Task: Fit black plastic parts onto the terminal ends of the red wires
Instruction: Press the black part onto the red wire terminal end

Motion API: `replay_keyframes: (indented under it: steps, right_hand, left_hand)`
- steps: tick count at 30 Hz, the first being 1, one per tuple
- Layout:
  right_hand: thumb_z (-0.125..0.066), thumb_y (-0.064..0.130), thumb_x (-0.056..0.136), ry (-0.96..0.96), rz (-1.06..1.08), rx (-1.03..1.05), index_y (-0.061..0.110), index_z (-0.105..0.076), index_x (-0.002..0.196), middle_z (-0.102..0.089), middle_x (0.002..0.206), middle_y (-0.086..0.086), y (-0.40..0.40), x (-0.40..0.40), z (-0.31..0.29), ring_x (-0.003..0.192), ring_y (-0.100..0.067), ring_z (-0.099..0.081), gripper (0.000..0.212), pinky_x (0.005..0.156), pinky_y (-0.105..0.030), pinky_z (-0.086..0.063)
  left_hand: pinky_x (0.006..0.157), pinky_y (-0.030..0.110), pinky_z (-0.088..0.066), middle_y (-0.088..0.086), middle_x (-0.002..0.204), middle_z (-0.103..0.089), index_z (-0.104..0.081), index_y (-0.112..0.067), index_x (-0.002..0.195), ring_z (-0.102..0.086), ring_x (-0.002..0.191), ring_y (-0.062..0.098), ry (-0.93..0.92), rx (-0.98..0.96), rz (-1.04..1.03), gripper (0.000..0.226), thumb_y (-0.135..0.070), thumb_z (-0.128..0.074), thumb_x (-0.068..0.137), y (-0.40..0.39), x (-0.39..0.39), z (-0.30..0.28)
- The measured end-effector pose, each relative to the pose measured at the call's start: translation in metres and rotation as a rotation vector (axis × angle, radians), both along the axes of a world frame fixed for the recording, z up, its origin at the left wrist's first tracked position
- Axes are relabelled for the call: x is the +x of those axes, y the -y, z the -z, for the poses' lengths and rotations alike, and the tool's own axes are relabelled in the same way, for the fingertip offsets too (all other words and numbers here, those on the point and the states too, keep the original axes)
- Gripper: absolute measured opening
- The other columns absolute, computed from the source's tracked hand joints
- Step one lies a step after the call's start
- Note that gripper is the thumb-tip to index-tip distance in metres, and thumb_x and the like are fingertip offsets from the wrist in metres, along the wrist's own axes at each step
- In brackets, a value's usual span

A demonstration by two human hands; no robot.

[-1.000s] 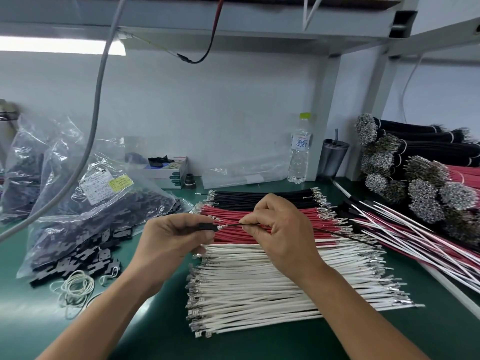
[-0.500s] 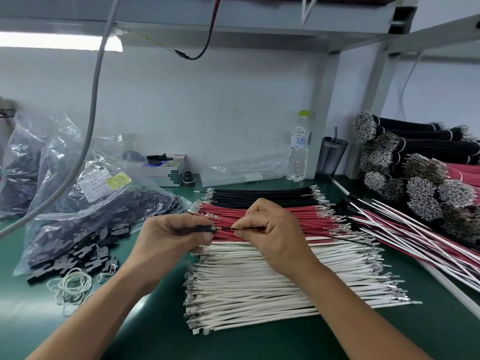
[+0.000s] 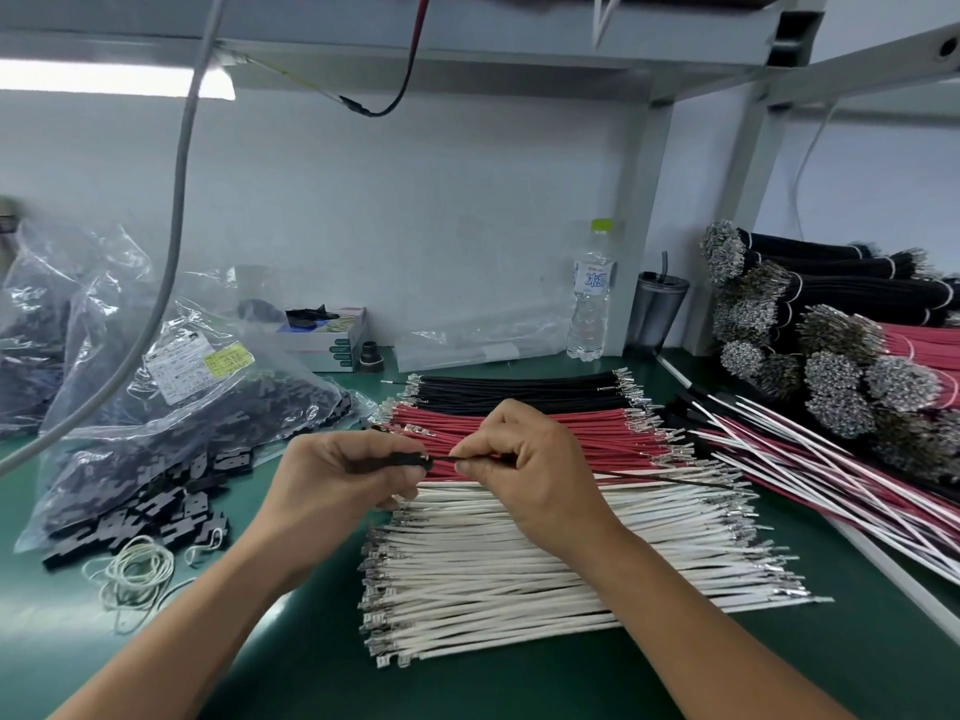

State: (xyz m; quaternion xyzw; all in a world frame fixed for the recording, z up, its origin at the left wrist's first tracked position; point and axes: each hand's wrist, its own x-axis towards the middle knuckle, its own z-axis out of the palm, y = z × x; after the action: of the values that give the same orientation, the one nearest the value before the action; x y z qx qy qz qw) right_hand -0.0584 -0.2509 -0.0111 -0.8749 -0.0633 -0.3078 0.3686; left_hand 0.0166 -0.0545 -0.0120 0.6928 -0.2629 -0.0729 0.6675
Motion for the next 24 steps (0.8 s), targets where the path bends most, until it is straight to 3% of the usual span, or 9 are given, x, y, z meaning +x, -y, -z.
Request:
replay_keyframes:
  steps: [5,8,18,22,24]
  right_hand:
    - [-0.078,0.023,0.086,0.001,0.017,-0.104,0.024,-0.079,0.092,-0.059,0.085,0.014,0.001,0.000,0.000,0.081,-0.005,-0.060,0.006,0.071,-0.032,-0.052]
    - [-0.075,0.024,0.088,0.033,0.046,-0.169,0.020,-0.077,0.089,-0.058,0.085,0.012,-0.005,0.002,-0.002,0.081,-0.005,-0.057,0.005,0.072,-0.035,-0.050]
    - [-0.072,0.030,0.091,0.161,0.167,-0.367,0.022,-0.074,0.088,-0.057,0.086,0.012,-0.005,0.003,-0.005,0.083,-0.007,-0.052,0.009,0.065,-0.027,-0.043]
    - [-0.074,0.022,0.090,0.444,0.288,-0.547,0.017,-0.074,0.094,-0.060,0.089,0.004,0.001,0.005,-0.012,0.083,-0.014,-0.050,0.006,0.067,-0.023,-0.041]
    - [-0.074,0.018,0.089,0.415,0.249,-0.613,0.019,-0.075,0.092,-0.061,0.086,0.007,0.000,0.013,-0.008,0.080,-0.013,-0.051,0.003,0.060,-0.024,-0.042]
  left_hand:
    - [0.060,0.028,-0.059,0.014,0.075,-0.077,-0.084,-0.027,0.088,-0.070,0.063,0.019,0.033,0.049,-0.038,0.022,-0.022,-0.085,0.067,0.005,0.001,0.003]
    - [0.061,0.027,-0.058,0.012,0.072,-0.077,-0.084,-0.030,0.087,-0.069,0.062,0.018,0.067,0.052,-0.060,0.022,-0.013,-0.086,0.073,0.005,0.003,0.004]
    - [0.060,0.021,-0.057,0.009,0.070,-0.076,-0.083,-0.028,0.085,-0.070,0.059,0.017,0.149,0.047,-0.067,0.024,-0.005,-0.084,0.079,0.011,0.003,0.005]
    - [0.055,0.023,-0.058,0.011,0.077,-0.078,-0.083,-0.021,0.088,-0.071,0.061,0.018,-0.009,-0.113,-0.157,0.016,-0.005,-0.081,0.083,0.012,0.009,0.003]
    - [0.055,0.025,-0.060,0.013,0.083,-0.079,-0.083,-0.020,0.088,-0.071,0.062,0.019,-0.115,-0.203,-0.198,0.016,-0.005,-0.080,0.082,0.007,0.015,0.003]
